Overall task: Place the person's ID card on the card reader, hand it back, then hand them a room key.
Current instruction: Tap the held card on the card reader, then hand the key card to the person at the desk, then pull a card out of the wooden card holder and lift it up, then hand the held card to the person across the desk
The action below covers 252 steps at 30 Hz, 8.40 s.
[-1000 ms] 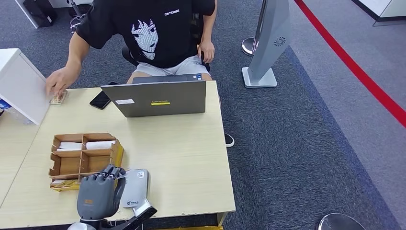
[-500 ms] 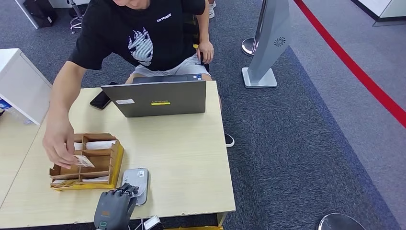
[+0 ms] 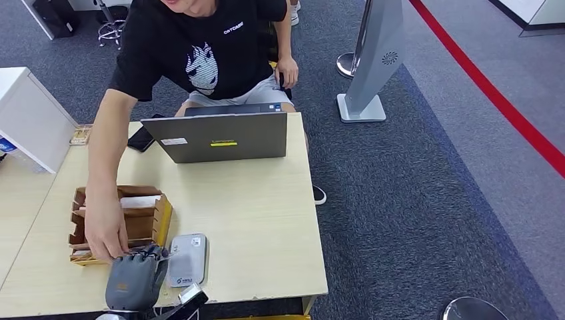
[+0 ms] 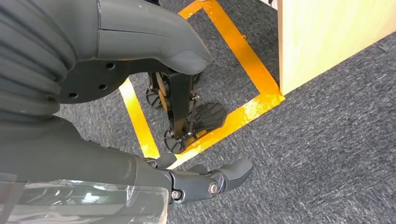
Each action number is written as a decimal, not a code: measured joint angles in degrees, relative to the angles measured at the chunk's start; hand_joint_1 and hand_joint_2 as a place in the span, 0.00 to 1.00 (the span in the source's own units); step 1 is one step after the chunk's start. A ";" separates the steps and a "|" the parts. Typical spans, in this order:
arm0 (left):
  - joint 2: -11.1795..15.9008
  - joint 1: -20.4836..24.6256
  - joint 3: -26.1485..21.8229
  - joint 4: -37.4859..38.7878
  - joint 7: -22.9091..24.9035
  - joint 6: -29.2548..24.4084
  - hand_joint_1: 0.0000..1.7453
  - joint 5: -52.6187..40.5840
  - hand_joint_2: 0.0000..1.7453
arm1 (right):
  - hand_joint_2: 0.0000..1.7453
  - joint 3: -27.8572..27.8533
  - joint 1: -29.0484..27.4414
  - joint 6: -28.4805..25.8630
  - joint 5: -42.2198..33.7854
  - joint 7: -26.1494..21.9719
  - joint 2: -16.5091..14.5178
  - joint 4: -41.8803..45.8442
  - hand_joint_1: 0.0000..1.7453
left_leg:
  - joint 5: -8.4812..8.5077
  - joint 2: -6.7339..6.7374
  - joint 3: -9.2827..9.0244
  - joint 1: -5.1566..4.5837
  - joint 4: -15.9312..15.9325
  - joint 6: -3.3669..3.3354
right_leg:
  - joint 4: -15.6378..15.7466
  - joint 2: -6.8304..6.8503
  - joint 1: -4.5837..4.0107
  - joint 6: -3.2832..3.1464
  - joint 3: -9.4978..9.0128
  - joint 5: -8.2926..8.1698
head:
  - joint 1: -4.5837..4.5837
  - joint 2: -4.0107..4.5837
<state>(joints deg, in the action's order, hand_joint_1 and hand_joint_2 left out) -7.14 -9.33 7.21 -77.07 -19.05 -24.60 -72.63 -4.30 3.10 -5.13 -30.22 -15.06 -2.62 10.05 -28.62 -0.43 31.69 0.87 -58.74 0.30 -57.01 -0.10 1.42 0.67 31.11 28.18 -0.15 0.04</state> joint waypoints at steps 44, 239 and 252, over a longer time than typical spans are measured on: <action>-4.28 1.43 -20.82 -31.71 -4.37 5.98 0.07 14.60 1.00 | 1.00 -0.95 0.03 0.08 4.39 1.43 -0.33 0.00 0.00 | -0.01 0.01 0.05 -0.01 0.00 -0.01 | 0.00 -0.02 0.01 0.00 0.03 0.01 | 0.00 0.01; 6.65 15.41 -7.94 -18.66 11.09 6.22 1.00 -11.64 1.00 | 1.00 -10.88 0.78 1.79 15.23 6.42 -0.30 0.24 0.00 | -0.01 0.07 0.05 -0.02 0.00 -0.01 | 0.00 -0.09 0.02 0.01 0.08 0.00 | 0.00 0.02; 6.62 14.84 -7.61 -20.09 11.29 6.15 1.00 -11.51 1.00 | 1.00 -10.93 0.77 1.78 15.25 6.25 -0.31 0.24 0.00 | -0.01 0.07 0.05 -0.02 0.00 -0.01 | 0.00 -0.09 0.02 0.01 0.08 0.00 | 0.00 0.01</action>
<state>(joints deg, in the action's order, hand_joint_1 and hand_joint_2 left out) -0.51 5.52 -0.39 -97.16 -7.76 -18.45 -84.14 -15.23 3.86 -3.36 -14.97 -8.81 -2.93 10.29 -28.62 -0.36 31.74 0.84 -58.74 0.29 -57.01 -0.19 1.44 0.68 31.19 28.18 -0.15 0.05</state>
